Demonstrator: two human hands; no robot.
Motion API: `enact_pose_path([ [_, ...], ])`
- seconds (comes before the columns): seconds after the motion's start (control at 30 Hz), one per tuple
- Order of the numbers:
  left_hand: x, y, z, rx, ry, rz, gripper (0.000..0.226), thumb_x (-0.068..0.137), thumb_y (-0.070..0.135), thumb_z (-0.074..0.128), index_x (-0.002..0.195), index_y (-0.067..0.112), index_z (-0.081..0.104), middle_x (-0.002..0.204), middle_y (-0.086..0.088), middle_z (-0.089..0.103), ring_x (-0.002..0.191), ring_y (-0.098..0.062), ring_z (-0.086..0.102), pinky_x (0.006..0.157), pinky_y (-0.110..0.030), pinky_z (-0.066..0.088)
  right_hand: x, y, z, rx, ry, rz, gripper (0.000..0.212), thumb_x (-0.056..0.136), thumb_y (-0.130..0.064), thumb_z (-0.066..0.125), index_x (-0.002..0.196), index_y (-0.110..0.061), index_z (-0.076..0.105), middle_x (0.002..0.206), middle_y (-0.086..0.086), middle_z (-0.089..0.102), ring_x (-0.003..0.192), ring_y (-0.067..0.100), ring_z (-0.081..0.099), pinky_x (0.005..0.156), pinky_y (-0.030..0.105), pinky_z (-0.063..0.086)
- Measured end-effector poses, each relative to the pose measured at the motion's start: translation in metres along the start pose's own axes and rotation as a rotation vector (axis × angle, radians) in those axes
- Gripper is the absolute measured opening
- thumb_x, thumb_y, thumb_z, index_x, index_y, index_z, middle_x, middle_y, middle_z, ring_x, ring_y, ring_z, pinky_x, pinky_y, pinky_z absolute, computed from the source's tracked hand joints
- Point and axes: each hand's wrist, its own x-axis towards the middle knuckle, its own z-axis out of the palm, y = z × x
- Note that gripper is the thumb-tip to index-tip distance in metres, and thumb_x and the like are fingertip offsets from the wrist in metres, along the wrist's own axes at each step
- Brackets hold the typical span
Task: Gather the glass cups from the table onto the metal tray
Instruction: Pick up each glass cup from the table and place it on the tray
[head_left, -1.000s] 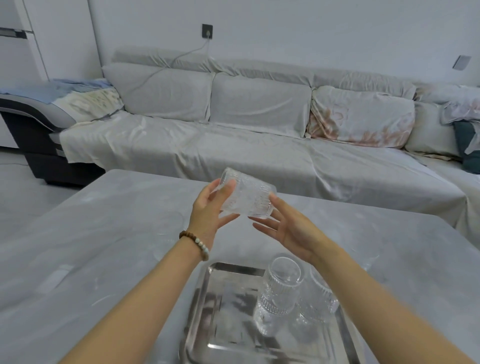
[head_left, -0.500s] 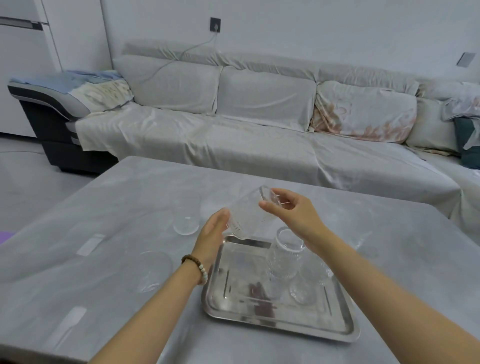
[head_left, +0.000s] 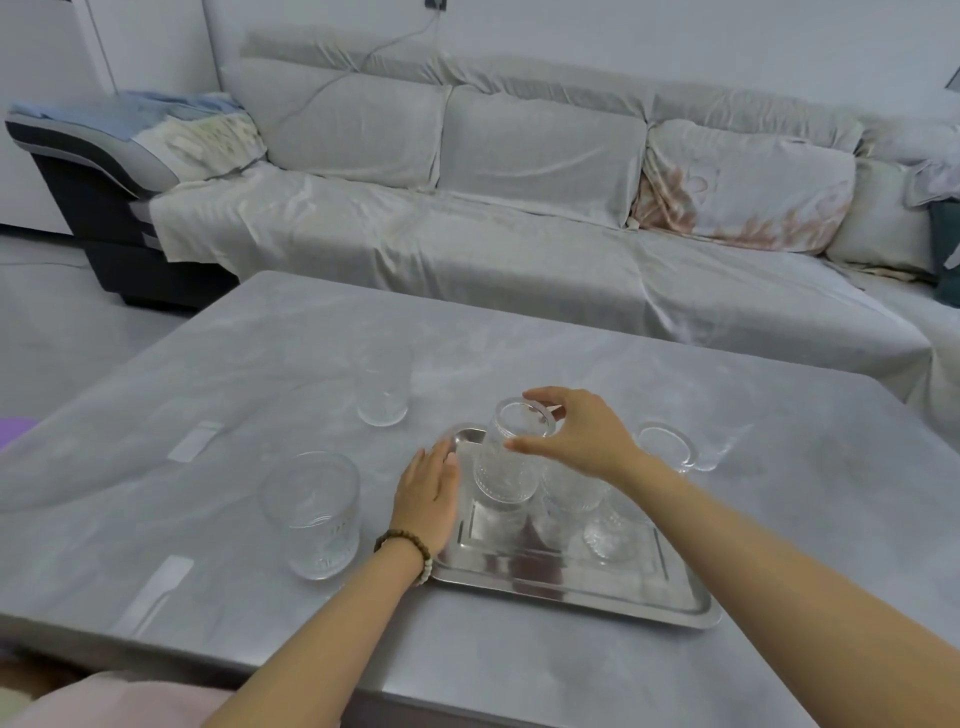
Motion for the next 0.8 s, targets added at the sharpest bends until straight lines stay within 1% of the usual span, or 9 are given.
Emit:
enact_pose_path([
  [0.07, 0.001, -0.003, 0.000, 0.023, 0.003, 0.005, 0.052, 0.095, 0.043, 0.017, 0.142, 0.028, 0.033, 0.150, 0.002, 0.035, 0.142, -0.018, 0.022, 0.117, -0.043, 0.020, 0.000, 0.001, 0.003, -0.026, -0.001, 0.010, 0.075, 0.057, -0.062, 0.075, 0.124, -0.031, 0.059, 0.122, -0.010, 0.066, 0.107, 0.011, 0.062, 0.093, 0.038, 0.051],
  [0.13, 0.001, -0.004, 0.001, 0.044, 0.005, 0.011, 0.049, 0.097, 0.039, 0.019, 0.142, 0.028, 0.033, 0.150, 0.004, 0.035, 0.142, -0.017, 0.023, 0.116, -0.043, 0.021, 0.000, 0.001, 0.005, -0.022, 0.001, 0.009, 0.075, 0.058, -0.061, 0.076, 0.125, -0.030, 0.059, 0.123, -0.010, 0.066, 0.108, 0.011, 0.061, 0.091, 0.032, 0.049],
  [0.23, 0.001, -0.003, 0.001, 0.062, 0.004, 0.009, 0.048, 0.097, 0.038, 0.019, 0.142, 0.027, 0.033, 0.151, 0.004, 0.034, 0.142, -0.017, 0.023, 0.117, -0.042, 0.020, -0.001, -0.002, 0.006, -0.008, -0.009, 0.005, 0.071, 0.064, -0.053, 0.078, 0.128, -0.027, 0.058, 0.126, -0.008, 0.064, 0.110, 0.011, 0.060, 0.080, 0.021, 0.038],
  [0.4, 0.000, -0.001, 0.001, 0.071, 0.003, 0.016, 0.048, 0.097, 0.037, 0.019, 0.143, 0.026, 0.032, 0.152, 0.004, 0.032, 0.143, -0.015, 0.020, 0.118, -0.041, 0.018, 0.000, -0.002, 0.007, 0.018, 0.001, 0.017, 0.070, 0.066, -0.051, 0.078, 0.128, -0.028, 0.057, 0.128, -0.011, 0.062, 0.112, 0.009, 0.058, 0.064, 0.007, 0.030],
  [0.47, 0.000, 0.000, 0.000, 0.073, 0.001, 0.012, 0.048, 0.098, 0.038, 0.019, 0.143, 0.026, 0.032, 0.153, 0.005, 0.030, 0.143, -0.015, 0.019, 0.118, -0.040, 0.016, 0.002, -0.001, 0.009, 0.034, -0.008, 0.025, 0.070, 0.066, -0.049, 0.079, 0.129, -0.027, 0.056, 0.129, -0.010, 0.061, 0.113, 0.011, 0.058, 0.069, 0.009, 0.035],
  [0.53, 0.000, 0.001, 0.000, 0.070, -0.010, 0.013, 0.048, 0.098, 0.038, 0.020, 0.143, 0.025, 0.032, 0.153, 0.004, 0.030, 0.144, -0.015, 0.017, 0.118, -0.040, 0.015, 0.003, 0.002, 0.012, 0.067, -0.016, 0.027, 0.070, 0.066, -0.048, 0.079, 0.128, -0.027, 0.055, 0.129, -0.008, 0.061, 0.115, 0.015, 0.057, 0.086, 0.022, 0.043],
  [0.63, -0.002, 0.009, -0.006, 0.022, -0.029, 0.010, 0.047, 0.097, 0.040, 0.021, 0.138, 0.025, 0.039, 0.146, 0.002, 0.039, 0.141, -0.017, 0.024, 0.116, -0.042, 0.022, 0.004, 0.005, 0.014, 0.076, -0.032, 0.017, 0.071, 0.066, -0.049, 0.078, 0.128, -0.028, 0.053, 0.131, -0.006, 0.059, 0.121, 0.020, 0.052, 0.104, 0.040, 0.041],
  [0.7, -0.006, 0.021, -0.013, -0.010, -0.042, 0.059, 0.045, 0.095, 0.044, 0.023, 0.132, 0.028, 0.044, 0.139, 0.004, 0.047, 0.134, -0.014, 0.035, 0.112, -0.039, 0.031, 0.002, 0.004, 0.013, 0.104, -0.046, 0.002, 0.069, 0.068, -0.049, 0.077, 0.129, -0.027, 0.051, 0.135, -0.005, 0.055, 0.124, 0.018, 0.050, 0.107, 0.039, 0.037],
  [0.8, -0.013, 0.049, -0.034, 0.078, -0.043, 0.161, 0.040, 0.096, 0.039, 0.030, 0.131, 0.026, 0.046, 0.138, 0.006, 0.048, 0.131, -0.011, 0.039, 0.108, -0.026, 0.030, -0.002, -0.010, 0.006, 0.332, 0.009, -0.002, 0.057, 0.076, -0.043, 0.073, 0.126, -0.025, 0.055, 0.135, -0.006, 0.054, 0.125, 0.012, 0.048, 0.095, 0.027, 0.038],
])
